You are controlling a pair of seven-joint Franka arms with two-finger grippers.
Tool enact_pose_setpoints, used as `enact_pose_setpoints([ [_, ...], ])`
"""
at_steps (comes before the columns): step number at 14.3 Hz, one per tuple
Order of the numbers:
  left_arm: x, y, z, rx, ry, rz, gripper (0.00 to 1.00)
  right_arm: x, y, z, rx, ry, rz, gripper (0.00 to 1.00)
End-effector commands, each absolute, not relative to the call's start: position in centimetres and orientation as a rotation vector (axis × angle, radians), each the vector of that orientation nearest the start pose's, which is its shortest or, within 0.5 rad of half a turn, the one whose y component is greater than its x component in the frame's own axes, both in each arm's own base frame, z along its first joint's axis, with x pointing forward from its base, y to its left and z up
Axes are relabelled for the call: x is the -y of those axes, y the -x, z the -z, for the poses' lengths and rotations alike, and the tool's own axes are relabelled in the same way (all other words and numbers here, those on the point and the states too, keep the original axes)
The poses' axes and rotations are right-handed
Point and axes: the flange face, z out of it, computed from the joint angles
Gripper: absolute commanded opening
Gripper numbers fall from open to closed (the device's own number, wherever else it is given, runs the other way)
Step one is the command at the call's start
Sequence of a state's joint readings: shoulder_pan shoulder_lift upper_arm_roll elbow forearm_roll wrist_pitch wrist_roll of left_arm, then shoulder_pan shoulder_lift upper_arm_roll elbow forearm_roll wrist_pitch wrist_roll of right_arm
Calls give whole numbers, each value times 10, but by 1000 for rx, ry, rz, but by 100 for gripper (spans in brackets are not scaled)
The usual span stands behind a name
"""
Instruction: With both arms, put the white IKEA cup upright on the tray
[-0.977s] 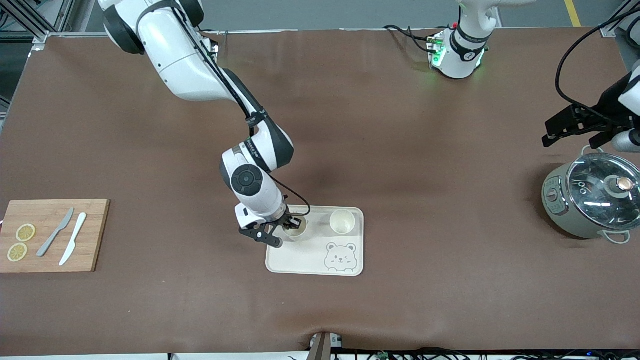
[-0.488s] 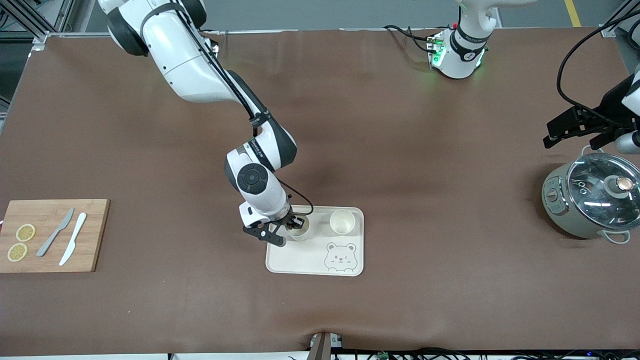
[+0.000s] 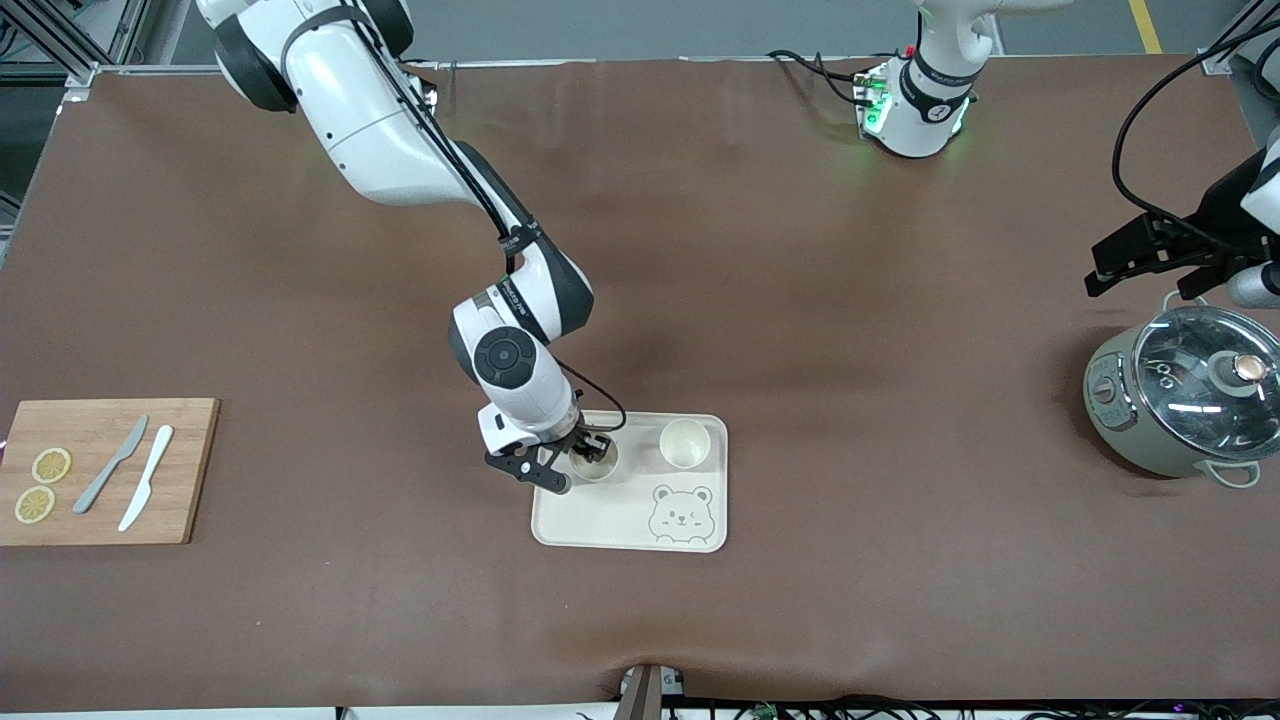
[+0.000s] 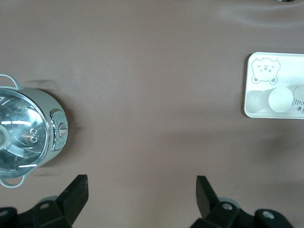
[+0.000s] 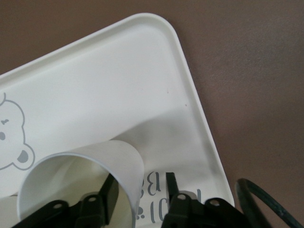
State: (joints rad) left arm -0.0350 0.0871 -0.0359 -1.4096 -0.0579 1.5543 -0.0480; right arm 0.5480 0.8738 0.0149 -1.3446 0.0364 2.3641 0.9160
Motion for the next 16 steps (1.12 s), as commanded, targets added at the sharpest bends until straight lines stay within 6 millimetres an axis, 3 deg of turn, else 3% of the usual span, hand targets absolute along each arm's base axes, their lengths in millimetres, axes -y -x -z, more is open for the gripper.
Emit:
enact_pose_setpoints([
  [1,46,-577,-653,-64,3214,105,100,-402,-645,-216,-587,2962,161,100],
  [5,49,-577,-650,-126,3200,90,100,-398,-648,-230,-582,2959,172,100],
  [7,46,-575,-644,-277,3099,36,100,-399,-646,-234,-579,2972,153,100],
  [11,49,-574,-641,-322,3080,16,100,-397,-644,-264,-575,2994,121,100],
  [13,48,-572,-638,-313,3082,-24,100,-398,-641,-292,-556,3001,107,100],
  [16,46,-570,-636,-310,3082,-57,100,-390,-632,-353,-553,3018,68,100],
])
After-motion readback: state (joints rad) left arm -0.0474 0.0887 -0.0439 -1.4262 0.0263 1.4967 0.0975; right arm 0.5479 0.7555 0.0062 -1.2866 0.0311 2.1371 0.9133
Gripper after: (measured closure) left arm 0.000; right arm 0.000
